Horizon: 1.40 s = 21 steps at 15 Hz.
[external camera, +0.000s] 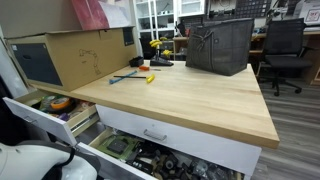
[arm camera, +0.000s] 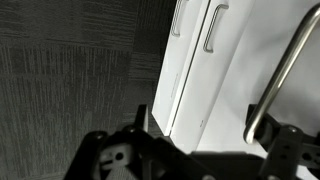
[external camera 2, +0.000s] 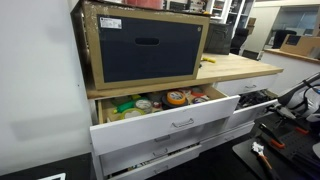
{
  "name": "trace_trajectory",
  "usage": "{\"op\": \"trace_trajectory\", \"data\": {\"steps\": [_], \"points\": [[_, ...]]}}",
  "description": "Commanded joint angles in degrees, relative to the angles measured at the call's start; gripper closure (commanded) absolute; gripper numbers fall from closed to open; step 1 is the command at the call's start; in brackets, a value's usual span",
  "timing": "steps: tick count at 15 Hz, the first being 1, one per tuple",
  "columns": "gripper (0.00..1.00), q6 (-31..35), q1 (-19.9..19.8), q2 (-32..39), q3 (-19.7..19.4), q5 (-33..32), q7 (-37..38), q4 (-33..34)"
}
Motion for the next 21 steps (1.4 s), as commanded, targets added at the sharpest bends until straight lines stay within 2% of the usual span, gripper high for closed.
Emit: {"op": "trace_trajectory", "data": {"steps": [1, 7, 8, 13, 14, 17, 19, 21], "points": [[0.0, -0.09, 10.95, 0.26, -0.65, 10.29, 4.34, 8.79], [0.0, -0.07, 11.46, -1.98, -4.35, 10.0, 2.78, 6.34], [0.0, -0.05, 0.0, 0.08, 0.37, 1.42, -1.32, 0.07], [0.0, -0.05, 0.0, 0.08, 0.37, 1.42, -1.32, 0.07], [0.0, 0.0, 0.15, 0.08, 0.41, 1.8, -1.15, 0.19], [0.0, -0.16, 7.22, -0.11, -0.88, 8.36, 0.49, 3.13], [0.0, -0.49, 11.25, 0.56, -1.2, 10.08, 1.94, 6.4], [0.0, -0.53, 12.64, 0.9, -0.98, 10.29, 2.24, 7.94]]}}
